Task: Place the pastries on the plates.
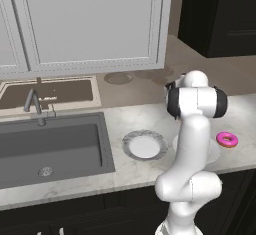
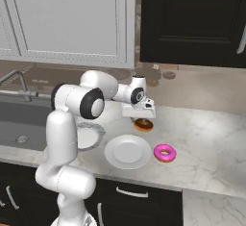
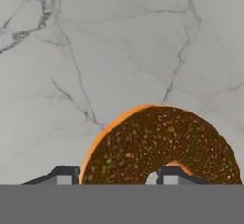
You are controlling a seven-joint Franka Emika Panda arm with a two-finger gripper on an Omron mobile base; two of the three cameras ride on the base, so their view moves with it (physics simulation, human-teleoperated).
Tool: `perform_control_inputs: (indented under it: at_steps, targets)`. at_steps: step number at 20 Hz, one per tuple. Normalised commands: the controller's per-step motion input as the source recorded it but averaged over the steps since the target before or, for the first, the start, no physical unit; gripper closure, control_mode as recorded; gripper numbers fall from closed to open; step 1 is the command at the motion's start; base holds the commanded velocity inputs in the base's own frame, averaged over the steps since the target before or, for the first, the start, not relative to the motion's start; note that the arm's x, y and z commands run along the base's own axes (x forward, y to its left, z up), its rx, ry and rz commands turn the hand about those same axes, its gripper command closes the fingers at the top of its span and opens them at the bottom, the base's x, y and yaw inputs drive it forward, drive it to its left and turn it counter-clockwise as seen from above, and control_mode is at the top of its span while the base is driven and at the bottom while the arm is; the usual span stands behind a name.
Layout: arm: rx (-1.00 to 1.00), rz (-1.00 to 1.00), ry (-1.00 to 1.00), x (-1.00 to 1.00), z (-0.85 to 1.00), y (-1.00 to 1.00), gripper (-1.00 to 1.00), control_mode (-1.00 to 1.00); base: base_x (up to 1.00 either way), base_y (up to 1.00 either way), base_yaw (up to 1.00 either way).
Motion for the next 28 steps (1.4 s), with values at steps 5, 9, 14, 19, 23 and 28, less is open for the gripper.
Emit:
perform_control_inputs:
  at_steps: [5, 9, 14, 19, 23, 28]
  targets:
    - [0.00, 0.00, -0.14, 0.00, 0.28, 0.27, 1.00, -1.00, 0.00, 0.00, 0.00]
    - [0.00, 0.00, -0.10, 0.00, 0.28, 0.40, 1.00, -1.00, 0.00, 0.00, 0.00]
    - [0.00, 0.00, -0.05, -0.03, 0.33, 0.39, 1.00, -1.00, 0.00, 0.00, 0.00]
    - [0.00, 0.00, -0.10, -0.35, 0.55, 0.23, 1.00, -1.00, 0.00, 0.00, 0.00]
    - [0.00, 0.00, -0.03, -0.62, 0.39, 0.47, 1.00, -1.00, 0.00, 0.00, 0.00]
    - [0.00, 0.00, 0.00, -0.62, 0.01, 0.69, 1.00, -1.00, 0.00, 0.00, 0.00]
